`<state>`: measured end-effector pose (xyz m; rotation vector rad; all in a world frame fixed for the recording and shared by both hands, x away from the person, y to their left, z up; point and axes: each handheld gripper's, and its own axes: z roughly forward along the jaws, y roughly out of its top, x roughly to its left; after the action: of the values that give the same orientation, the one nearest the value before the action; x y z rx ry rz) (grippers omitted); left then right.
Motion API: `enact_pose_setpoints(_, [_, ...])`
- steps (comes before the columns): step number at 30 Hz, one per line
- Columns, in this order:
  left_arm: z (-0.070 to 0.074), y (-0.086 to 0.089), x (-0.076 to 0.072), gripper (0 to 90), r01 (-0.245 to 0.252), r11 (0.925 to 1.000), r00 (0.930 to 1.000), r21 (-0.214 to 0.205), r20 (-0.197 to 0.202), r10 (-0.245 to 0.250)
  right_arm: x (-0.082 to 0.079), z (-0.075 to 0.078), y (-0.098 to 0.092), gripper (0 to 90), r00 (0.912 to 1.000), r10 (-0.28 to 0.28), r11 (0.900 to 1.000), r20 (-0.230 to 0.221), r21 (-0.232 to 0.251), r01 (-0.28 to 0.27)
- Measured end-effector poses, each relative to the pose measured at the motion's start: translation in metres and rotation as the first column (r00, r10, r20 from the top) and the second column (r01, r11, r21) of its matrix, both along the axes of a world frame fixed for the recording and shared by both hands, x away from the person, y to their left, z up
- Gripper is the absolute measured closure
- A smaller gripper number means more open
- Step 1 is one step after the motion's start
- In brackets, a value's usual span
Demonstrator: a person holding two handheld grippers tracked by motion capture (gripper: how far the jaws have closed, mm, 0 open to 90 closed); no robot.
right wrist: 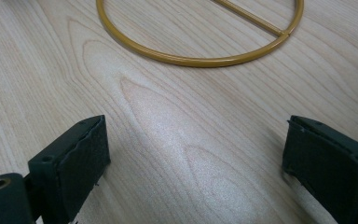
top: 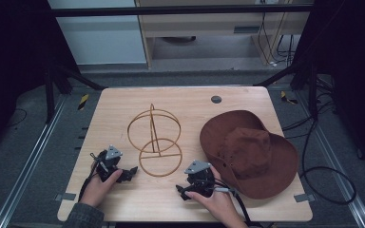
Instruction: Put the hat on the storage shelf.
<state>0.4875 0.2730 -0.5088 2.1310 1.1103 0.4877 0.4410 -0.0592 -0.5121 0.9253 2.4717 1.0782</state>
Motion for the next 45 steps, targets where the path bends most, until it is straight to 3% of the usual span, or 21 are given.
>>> enact_pose_setpoints(14, [0.000,0.000,0.000,0.0,0.000,1.0000,1.0000,0.000,0.000,0.000,-0.004,0.002,0.001,10.7,1.0000,0.003,1.0000,-0.001,-0.008,-0.003])
enact_pose_setpoints(21, [0.000,0.000,-0.001,0.0,-0.003,1.0000,1.0000,0.003,0.001,0.003,-0.020,0.037,-0.004,10.6,0.9990,0.035,0.9994,0.027,-0.006,-0.035])
enact_pose_setpoints(24, [0.000,0.000,-0.001,0.0,-0.003,1.0000,1.0000,0.002,0.001,0.003,-0.023,0.058,-0.014,10.7,0.9990,0.037,0.9993,0.027,0.003,-0.037])
enact_pose_setpoints(30, [0.000,0.000,-0.001,0.0,-0.009,1.0000,1.0000,0.003,0.002,0.009,-0.021,0.093,-0.051,7.5,0.9991,0.034,0.9970,0.024,-0.071,-0.032])
enact_pose_setpoints(37, [0.000,0.000,-0.001,0.0,-0.009,1.0000,1.0000,0.002,0.002,0.009,-0.007,0.112,-0.094,8.7,1.0000,-0.004,0.9931,-0.001,-0.118,0.003])
enact_pose_setpoints(41, [0.000,0.000,-0.001,0.0,-0.008,1.0000,1.0000,0.002,0.001,0.008,0.003,0.116,-0.114,9.5,0.9997,-0.023,0.9887,-0.010,-0.148,0.021])
enact_pose_setpoints(45, [0.000,0.000,-0.001,0.0,-0.008,1.0000,1.0000,0.002,0.001,0.008,0.010,0.119,-0.130,10.0,0.9983,-0.054,0.9876,-0.022,-0.149,0.050])
